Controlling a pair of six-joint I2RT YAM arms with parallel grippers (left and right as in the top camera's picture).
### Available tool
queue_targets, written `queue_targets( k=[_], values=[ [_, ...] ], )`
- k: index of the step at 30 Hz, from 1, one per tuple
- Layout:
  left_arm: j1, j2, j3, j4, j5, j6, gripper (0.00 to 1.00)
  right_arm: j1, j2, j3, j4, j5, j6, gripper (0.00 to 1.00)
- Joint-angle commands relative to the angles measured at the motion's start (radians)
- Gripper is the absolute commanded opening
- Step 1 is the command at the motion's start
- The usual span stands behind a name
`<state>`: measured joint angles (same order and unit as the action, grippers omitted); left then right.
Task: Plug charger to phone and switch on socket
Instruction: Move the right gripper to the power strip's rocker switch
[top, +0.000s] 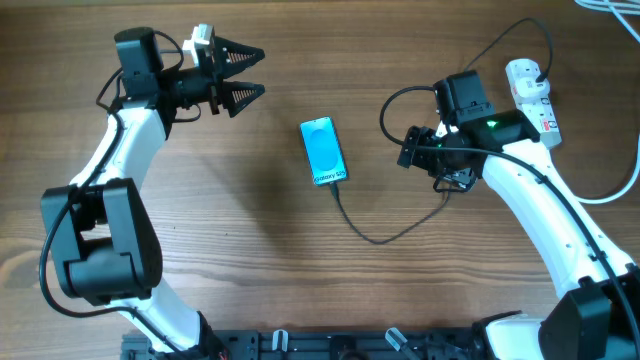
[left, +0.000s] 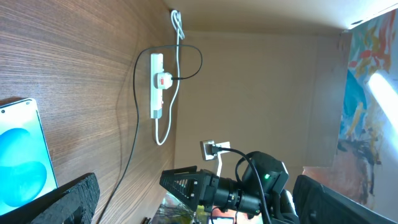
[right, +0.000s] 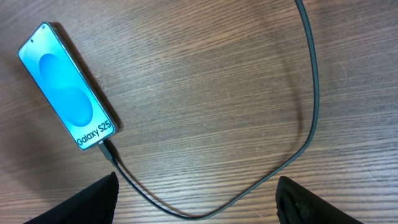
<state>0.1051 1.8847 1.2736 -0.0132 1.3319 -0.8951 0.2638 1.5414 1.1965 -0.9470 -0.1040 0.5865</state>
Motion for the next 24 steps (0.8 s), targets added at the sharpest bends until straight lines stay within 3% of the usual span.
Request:
queue_targets(
  k=[1, 12, 16, 24],
  values=[
    [0.006, -0.014, 0.002, 0.001, 0.001, 0.021, 1.0, 0.0, -0.001, 0.006, -0.042, 0.066, 0.106, 0.82],
    [0.006, -0.014, 0.002, 0.001, 0.001, 0.021, 1.0, -0.015, -0.001, 0.006, -0.071, 0.134, 0.131, 0.94],
    [0.006, -0.014, 0.002, 0.001, 0.001, 0.021, 1.0, -0.064, 0.0, 0.006, -0.084, 0.138, 0.13, 1.0],
    [0.006, -0.014, 0.002, 0.001, 0.001, 0.021, 1.0, -0.222, 0.0, 0.006, -0.092, 0.166, 0.093, 1.0]
  ],
)
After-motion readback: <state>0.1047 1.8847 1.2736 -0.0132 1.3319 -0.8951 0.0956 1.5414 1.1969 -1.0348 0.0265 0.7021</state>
